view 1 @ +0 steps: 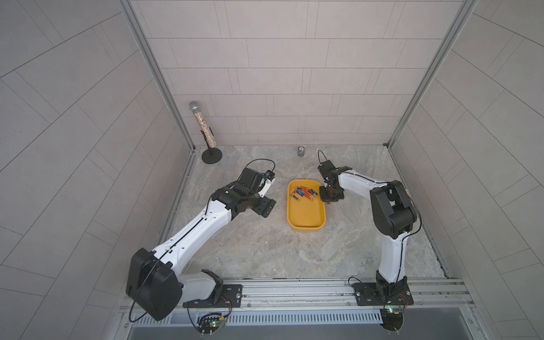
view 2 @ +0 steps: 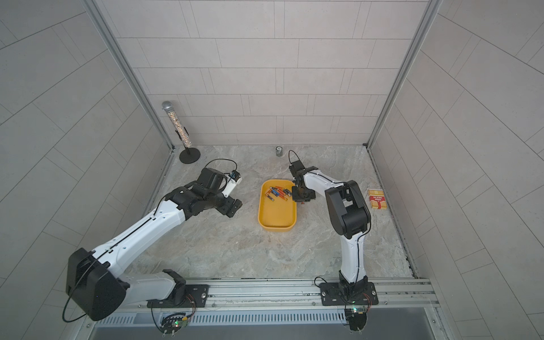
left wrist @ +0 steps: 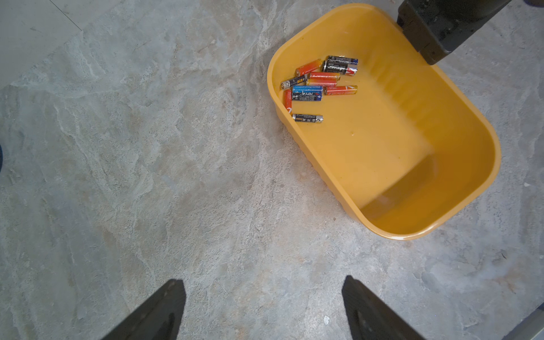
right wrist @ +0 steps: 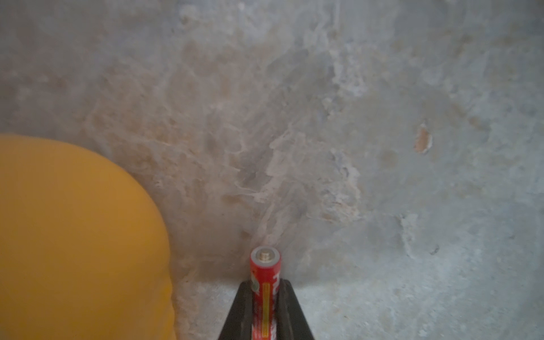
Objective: Take the batteries out of the storage box
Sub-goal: Place the battery at the center of the board.
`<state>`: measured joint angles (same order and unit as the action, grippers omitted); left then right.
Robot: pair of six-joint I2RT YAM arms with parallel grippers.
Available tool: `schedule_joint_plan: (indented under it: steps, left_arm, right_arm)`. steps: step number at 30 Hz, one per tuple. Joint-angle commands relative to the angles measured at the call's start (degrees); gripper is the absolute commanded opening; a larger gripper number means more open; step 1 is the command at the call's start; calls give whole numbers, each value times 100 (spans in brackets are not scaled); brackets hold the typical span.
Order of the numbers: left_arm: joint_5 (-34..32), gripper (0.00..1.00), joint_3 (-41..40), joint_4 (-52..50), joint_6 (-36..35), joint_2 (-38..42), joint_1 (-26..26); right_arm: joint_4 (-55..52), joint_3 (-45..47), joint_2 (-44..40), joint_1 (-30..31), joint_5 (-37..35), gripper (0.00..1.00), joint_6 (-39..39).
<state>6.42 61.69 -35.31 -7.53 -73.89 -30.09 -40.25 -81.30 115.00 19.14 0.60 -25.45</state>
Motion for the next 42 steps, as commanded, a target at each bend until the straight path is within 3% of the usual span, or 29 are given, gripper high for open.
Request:
schedule_joint_plan:
  steps: [1, 6, 18, 22, 30, 35, 39, 42]
  left_arm:
    - [17, 92, 134, 2, -73, 30, -37]
    - [26, 92, 136, 6, -73, 42, -38]
    - [-4, 93, 126, 0, -73, 60, -26]
    - [0, 93, 124, 5, -73, 55, -33]
    - [153, 93, 153, 40, -64, 59, -32]
    - [373, 95, 54, 264, -56, 241, 2]
    - [878, 97, -6, 365, -103, 261, 17]
    - [1095, 100, -17, 344, -143, 261, 4]
  right_arm:
    - [-31, -6, 65, 0, -269, 1, -214]
    - [-105, -101, 198, -7, -240, 5, -206]
    - [-300, -191, 242, -5, -331, 28, -158]
    - [-513, -321, 137, 0, -350, 29, -107]
    - [-1207, -795, -721, 99, -616, 32, 168]
    - [-1013, -908, -1406, 678, -1135, 32, 891]
    - [-739, -943, -1505, 1036, 80, 31, 1411]
    - [-784, -1099, -1249, 1286, 513, 31, 1753]
